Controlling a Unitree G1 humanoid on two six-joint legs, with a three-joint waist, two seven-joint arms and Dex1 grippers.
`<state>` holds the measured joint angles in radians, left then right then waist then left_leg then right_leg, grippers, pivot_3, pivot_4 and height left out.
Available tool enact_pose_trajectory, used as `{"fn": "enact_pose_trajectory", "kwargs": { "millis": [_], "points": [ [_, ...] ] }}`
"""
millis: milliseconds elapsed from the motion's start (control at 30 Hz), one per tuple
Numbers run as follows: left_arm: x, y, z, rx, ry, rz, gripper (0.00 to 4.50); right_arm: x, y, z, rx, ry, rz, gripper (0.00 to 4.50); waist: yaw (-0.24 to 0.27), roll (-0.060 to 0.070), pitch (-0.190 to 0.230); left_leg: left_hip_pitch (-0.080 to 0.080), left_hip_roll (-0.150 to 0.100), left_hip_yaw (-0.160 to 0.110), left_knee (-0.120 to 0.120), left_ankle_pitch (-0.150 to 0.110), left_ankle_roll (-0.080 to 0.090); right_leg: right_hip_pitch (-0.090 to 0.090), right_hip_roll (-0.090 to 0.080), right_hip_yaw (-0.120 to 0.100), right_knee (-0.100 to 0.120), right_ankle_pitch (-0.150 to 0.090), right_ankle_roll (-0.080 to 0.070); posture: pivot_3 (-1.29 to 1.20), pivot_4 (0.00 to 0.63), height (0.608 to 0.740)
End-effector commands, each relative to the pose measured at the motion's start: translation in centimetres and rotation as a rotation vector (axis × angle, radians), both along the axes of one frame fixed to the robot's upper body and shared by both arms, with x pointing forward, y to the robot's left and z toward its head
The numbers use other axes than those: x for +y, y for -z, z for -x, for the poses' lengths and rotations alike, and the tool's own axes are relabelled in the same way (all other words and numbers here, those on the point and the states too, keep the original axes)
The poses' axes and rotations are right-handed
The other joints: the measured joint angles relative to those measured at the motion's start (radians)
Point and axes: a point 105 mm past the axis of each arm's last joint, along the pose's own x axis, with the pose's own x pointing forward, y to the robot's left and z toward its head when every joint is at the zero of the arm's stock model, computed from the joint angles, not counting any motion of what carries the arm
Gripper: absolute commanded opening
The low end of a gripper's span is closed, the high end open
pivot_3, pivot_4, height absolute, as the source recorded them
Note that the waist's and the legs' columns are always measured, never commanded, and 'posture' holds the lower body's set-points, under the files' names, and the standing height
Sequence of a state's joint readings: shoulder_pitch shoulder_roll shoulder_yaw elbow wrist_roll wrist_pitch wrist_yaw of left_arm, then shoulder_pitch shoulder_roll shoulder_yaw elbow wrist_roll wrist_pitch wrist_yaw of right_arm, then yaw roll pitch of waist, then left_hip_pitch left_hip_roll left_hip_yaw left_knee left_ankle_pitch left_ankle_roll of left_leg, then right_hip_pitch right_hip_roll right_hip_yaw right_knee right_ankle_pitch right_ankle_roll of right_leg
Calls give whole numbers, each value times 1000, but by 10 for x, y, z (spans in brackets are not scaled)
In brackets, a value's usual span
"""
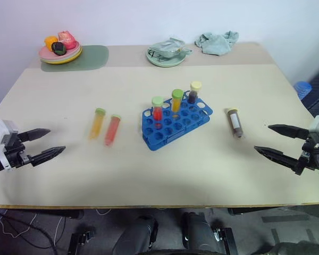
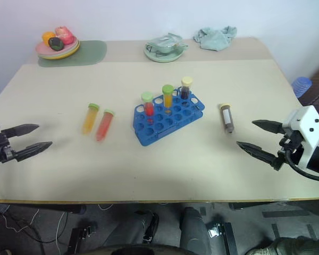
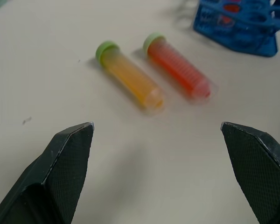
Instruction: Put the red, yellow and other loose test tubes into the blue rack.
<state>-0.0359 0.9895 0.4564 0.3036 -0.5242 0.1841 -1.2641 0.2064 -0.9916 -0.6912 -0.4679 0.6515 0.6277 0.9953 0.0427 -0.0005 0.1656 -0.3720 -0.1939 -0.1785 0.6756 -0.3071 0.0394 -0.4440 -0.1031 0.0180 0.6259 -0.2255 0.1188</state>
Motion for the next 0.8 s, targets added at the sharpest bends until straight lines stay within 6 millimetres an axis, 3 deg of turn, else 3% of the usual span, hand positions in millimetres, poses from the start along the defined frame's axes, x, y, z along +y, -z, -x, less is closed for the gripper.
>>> {"fn": "enact_pose_trajectory", "kwargs": {
  "millis": [33, 567, 667, 800],
  "points": [
    [3, -12, -1, -48, 14, -46, 4469, -1, -8, 2, -31, -3, 17, 3791, -1, 0, 0, 0, 0, 0, 0, 0, 0, 0, 0, 0, 0, 0, 0, 0, 150, 740],
    [-30, -12, -2, -47, 137, 27, 4469, 10, -4, -10, 3, 43, -11, 3791, -1, 0, 0, 0, 1, 2, 0, -1, -2, 0, 0, 1, 0, 0, 0, 0, 150, 740],
    [-42, -16, -2, -66, 176, 34, 4469, 7, -3, -15, 24, 85, 2, 3791, -1, 0, 0, 0, 1, 2, 0, -1, -1, 0, 0, 2, 0, 0, 0, 0, 150, 740],
    [-77, -29, -2, -89, 300, 51, 4469, 8, -8, -29, 48, 117, 2, 3791, -2, 1, 1, 0, 1, 3, 0, -1, -1, 0, 0, 2, 0, 0, 0, 0, 150, 740]
  ]
}}
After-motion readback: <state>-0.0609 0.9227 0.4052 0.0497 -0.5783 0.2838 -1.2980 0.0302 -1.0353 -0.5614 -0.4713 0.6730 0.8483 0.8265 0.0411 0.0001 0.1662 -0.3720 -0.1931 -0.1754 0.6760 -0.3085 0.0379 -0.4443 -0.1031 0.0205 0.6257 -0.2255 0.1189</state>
